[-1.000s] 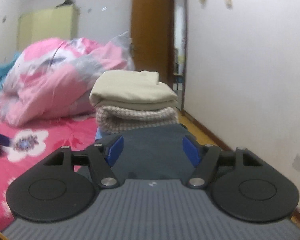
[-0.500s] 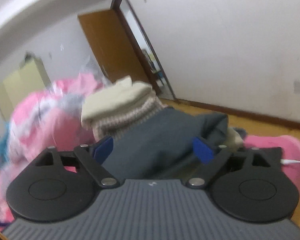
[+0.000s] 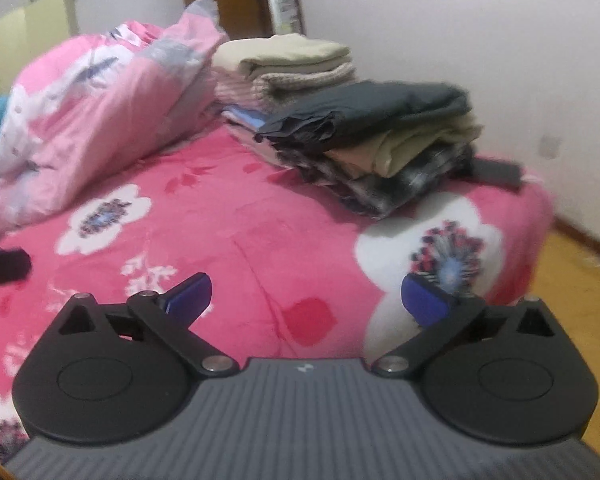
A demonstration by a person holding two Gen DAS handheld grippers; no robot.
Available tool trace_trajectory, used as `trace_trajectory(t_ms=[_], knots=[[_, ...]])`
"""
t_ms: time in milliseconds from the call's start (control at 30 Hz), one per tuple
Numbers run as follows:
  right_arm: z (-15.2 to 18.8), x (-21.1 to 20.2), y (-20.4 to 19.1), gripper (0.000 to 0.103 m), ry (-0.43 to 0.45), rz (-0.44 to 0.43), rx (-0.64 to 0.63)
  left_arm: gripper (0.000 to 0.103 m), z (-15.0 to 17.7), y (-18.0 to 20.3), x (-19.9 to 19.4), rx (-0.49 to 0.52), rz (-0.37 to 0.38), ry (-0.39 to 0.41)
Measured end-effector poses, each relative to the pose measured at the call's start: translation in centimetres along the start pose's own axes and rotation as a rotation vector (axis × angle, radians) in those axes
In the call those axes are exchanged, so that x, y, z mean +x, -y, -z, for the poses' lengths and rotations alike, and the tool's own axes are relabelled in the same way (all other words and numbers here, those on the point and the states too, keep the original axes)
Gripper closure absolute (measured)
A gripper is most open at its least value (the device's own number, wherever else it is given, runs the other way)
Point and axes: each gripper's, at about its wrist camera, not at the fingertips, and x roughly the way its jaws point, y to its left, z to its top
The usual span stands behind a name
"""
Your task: Fold clothes
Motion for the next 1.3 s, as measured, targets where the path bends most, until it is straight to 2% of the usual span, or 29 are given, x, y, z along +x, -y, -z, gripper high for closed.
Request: trace_trajectory(t_ms=[67,167,400,533,767,967,1100,1300], knots=[[0.2,-0.6,-1.2,0.001,0.006,0.045,-0.013,0.0,-0.2,0.4,-0.5,0.025,-0.055,0.009],[0.5,-1.3,-2.8,0.001,0.012,0.098,-0.021,0.0,-0.5,0.7,-0.9,0.047,-0.096,0.018],[0.3,-3.7,-3.8,0.001,0.03,0.133,-0.008,0.0,-0.7,1.7,-1.5,0.067,-0.106,0.018],[0.1,-4.7,-3.7,0.001,0.03,0.175,0.012,0.0,-0.8,2.1,-1.4,0.061,-0.087,0.0],[0.2,-5.9,-3.8,0.001,0.072,0.299,-0.005,0.0,-0.7,2.0,-1.2,0.005,-0.134,-0.03],[0.2,-6.5,-2.7,0.001,0.088,0.26,0.049,0.0,-0.5,1.8,-1.3,-0.016,-0.148,-0.037],[0.5,-6.5,-2.4,0.001,0.113,0.27,0.051,0.0,-0.3,2.1,-1.4,-0.005,-0.151,-0.038],[0.8,-6.2,-2.9,0.001,0.086,0.261,0.027,0.0,-0.1,2.2,-1.2,0.002,-0.13,-0.042]])
